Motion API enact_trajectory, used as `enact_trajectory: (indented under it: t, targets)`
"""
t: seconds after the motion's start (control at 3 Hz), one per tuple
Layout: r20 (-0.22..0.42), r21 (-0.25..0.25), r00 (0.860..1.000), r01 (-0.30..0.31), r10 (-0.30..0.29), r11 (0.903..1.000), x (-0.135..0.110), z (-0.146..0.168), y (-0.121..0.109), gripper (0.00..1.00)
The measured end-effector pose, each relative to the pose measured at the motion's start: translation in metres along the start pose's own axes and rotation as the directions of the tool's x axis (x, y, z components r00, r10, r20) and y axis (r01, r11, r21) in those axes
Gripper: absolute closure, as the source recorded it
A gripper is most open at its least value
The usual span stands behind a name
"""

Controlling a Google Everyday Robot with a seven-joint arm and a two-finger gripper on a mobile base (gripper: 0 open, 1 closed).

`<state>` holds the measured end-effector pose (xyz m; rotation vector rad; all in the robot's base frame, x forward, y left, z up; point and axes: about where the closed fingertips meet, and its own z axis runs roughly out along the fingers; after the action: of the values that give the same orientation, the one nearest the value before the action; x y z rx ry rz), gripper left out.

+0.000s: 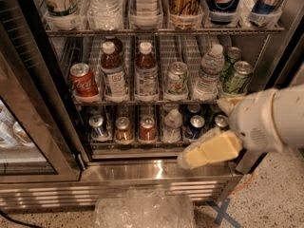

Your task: Pick green can from bottom shelf of fridge

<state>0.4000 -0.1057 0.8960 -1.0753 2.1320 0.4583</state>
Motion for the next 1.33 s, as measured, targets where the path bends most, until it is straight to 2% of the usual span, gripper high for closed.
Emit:
enact_trajectory:
  t: [0.33, 0.67, 1.0, 1.33]
  targets:
    - [0.079, 0.023, 0.995, -0.058, 0.056, 0.9980, 0.027, 0.036, 0.030, 0.00]
    - [0.122, 0.044, 0.981, -0.161, 0.154, 0.9860, 0.065, 0.080, 0.059, 0.00]
    - [0.200, 0.087, 0.940, -0.299, 0.277, 0.9504, 0.085, 0.110, 0.060, 0.00]
    - [0.267, 0.123, 0.873, -0.451, 0.408, 0.8841, 0.106, 0.131, 0.038, 0.00]
